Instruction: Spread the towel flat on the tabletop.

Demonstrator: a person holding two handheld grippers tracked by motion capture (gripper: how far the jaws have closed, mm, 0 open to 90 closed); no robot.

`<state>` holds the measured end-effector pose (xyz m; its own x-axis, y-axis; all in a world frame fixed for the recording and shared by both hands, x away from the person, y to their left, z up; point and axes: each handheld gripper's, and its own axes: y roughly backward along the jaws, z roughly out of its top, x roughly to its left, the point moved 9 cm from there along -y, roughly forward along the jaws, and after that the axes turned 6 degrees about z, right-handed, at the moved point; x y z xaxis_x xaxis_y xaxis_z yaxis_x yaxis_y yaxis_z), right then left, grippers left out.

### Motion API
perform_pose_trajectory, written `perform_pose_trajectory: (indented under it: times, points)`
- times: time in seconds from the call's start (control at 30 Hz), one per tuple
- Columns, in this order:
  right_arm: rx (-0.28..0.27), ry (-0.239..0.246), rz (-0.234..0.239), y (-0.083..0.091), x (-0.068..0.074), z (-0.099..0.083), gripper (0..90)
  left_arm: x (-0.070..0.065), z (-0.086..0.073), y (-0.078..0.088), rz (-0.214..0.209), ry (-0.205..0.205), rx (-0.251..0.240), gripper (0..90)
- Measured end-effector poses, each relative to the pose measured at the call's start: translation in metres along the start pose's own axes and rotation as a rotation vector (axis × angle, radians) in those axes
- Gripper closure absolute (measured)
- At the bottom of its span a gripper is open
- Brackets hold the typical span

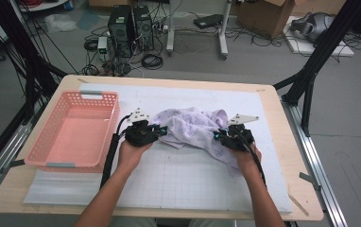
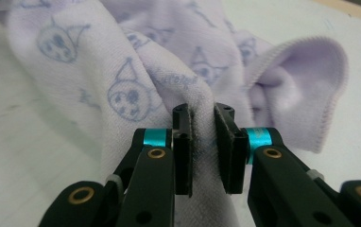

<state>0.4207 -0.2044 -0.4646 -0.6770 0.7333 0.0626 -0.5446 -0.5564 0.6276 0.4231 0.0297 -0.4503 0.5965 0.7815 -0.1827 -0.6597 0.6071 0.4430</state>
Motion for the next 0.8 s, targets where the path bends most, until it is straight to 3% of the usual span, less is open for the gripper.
perform_pose_trajectory:
  times: [0.2,0.27,0.4,0.53,0.6,0.7,0.8]
  points:
    - [0.024,-0.06,-0.101,-0.018,-0.027,-0.007,78.4,0.021,-0.013,-0.021,0.095,0.074,0.043,72.2]
    - [0.016,-0.085,-0.101,-0.02,-0.031,-0.008,76.1,0.024,-0.016,-0.022,0.1,0.088,0.059,67.0]
    - [0.006,-0.085,-0.098,-0.013,-0.029,-0.007,66.5,0.015,-0.013,-0.013,0.092,0.048,0.034,54.3]
    - [-0.037,-0.088,-0.091,0.003,-0.027,-0.005,61.6,0.005,-0.013,0.002,0.083,0.001,0.002,49.3]
    - [-0.056,-0.073,-0.09,0.015,-0.024,-0.005,60.8,0.002,-0.015,0.012,0.085,-0.022,-0.02,47.5]
    - [-0.075,-0.05,-0.087,0.032,-0.017,-0.008,60.3,-0.006,-0.019,0.025,0.053,-0.039,-0.042,48.0]
    - [-0.09,-0.028,-0.079,0.046,-0.008,-0.015,59.7,-0.018,-0.028,0.025,0.002,-0.076,-0.014,51.9]
